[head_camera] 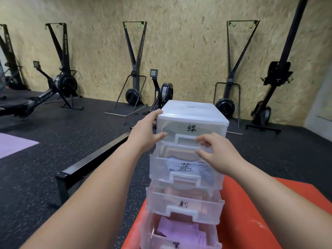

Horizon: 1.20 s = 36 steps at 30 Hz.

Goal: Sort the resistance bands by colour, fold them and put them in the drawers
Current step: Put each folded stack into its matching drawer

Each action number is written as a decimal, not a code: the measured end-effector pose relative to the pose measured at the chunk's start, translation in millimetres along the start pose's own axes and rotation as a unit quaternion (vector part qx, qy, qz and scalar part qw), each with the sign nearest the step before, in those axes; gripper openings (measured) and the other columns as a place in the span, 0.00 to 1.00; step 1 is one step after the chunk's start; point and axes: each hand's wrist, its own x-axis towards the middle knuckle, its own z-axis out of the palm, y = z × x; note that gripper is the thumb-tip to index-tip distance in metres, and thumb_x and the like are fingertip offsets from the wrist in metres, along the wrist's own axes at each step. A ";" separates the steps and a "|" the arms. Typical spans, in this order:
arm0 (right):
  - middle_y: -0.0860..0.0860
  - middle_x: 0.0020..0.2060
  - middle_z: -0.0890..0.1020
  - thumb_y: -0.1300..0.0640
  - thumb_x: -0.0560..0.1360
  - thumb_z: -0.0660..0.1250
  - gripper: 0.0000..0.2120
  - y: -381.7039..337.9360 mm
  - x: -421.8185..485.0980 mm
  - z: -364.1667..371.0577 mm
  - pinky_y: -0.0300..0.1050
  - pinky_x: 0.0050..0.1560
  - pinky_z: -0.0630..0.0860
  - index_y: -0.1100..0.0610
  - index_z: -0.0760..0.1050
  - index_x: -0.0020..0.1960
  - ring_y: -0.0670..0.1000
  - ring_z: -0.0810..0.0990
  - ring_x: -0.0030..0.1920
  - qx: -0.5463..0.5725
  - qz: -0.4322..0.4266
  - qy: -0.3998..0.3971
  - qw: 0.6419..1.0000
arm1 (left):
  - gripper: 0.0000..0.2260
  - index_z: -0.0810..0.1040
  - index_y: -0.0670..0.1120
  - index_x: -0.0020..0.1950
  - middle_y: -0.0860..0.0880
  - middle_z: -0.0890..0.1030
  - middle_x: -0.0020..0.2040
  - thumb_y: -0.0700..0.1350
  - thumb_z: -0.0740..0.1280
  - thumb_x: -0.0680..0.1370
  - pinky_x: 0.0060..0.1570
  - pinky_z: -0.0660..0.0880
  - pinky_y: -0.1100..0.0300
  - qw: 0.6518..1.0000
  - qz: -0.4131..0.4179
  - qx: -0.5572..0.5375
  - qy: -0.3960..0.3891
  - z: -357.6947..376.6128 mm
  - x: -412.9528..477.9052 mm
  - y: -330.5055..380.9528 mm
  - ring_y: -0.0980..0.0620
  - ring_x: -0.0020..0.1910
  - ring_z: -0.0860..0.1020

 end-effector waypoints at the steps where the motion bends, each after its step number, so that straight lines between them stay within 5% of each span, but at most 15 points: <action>1: 0.43 0.53 0.79 0.49 0.77 0.73 0.15 -1.2 -10.3 -2.4 0.41 0.56 0.74 0.45 0.80 0.63 0.42 0.78 0.53 0.017 -0.010 0.010 1.000 | 0.39 0.63 0.66 0.78 0.60 0.79 0.70 0.52 0.80 0.73 0.63 0.79 0.42 1.000 -0.001 0.002 0.003 0.5 -1.2 0.6 0.54 0.64 0.80; 6: 0.42 0.46 0.85 0.57 0.76 0.75 0.10 -4.6 -78.8 5.2 0.34 0.46 0.78 0.46 0.84 0.55 0.45 0.84 0.47 0.143 -0.042 0.060 0.987 | 0.39 0.61 0.68 0.78 0.58 0.81 0.66 0.51 0.80 0.74 0.58 0.81 0.42 1.000 -0.014 0.014 0.008 3.5 -4.9 2.8 0.54 0.57 0.83; 10: 0.38 0.53 0.81 0.52 0.76 0.73 0.17 16.9 -98.1 35.6 0.41 0.54 0.79 0.47 0.80 0.65 0.38 0.80 0.52 0.043 -0.101 -0.051 0.993 | 0.39 0.61 0.67 0.77 0.56 0.81 0.65 0.51 0.79 0.74 0.56 0.82 0.42 0.999 -0.026 0.022 0.005 1.7 -5.8 7.9 0.52 0.54 0.83; 25: 0.48 0.69 0.72 0.43 0.77 0.73 0.34 47.0 -45.8 62.7 0.49 0.71 0.71 0.50 0.67 0.79 0.52 0.73 0.69 -0.026 -0.051 -0.100 0.993 | 0.37 0.63 0.66 0.76 0.53 0.81 0.66 0.50 0.80 0.74 0.54 0.82 0.43 0.999 -0.024 0.036 0.000 -4.7 -5.8 7.8 0.56 0.48 0.83; 28: 0.46 0.66 0.75 0.45 0.77 0.74 0.27 36.8 -73.6 56.5 0.47 0.67 0.74 0.50 0.74 0.73 0.48 0.76 0.66 0.008 -0.091 -0.078 0.993 | 0.36 0.64 0.65 0.76 0.55 0.80 0.69 0.49 0.80 0.74 0.55 0.82 0.43 0.999 -0.019 0.029 -0.004 -4.7 -7.3 8.0 0.57 0.47 0.83; 32: 0.42 0.48 0.82 0.52 0.78 0.75 0.09 15.6 -129.3 55.7 0.39 0.47 0.78 0.48 0.83 0.58 0.46 0.82 0.45 0.106 -0.126 -0.078 0.983 | 0.35 0.65 0.63 0.76 0.56 0.79 0.68 0.48 0.80 0.75 0.55 0.81 0.44 0.999 -0.019 0.029 -0.005 -5.4 -9.3 10.2 0.58 0.45 0.83; 36: 0.39 0.57 0.80 0.49 0.78 0.74 0.16 32.0 -154.1 85.1 0.39 0.58 0.77 0.47 0.81 0.65 0.40 0.80 0.55 0.076 -0.133 -0.129 0.980 | 0.34 0.66 0.64 0.74 0.55 0.82 0.63 0.48 0.80 0.75 0.53 0.83 0.45 0.999 -0.029 0.032 0.000 -5.2 -11.2 12.2 0.57 0.45 0.84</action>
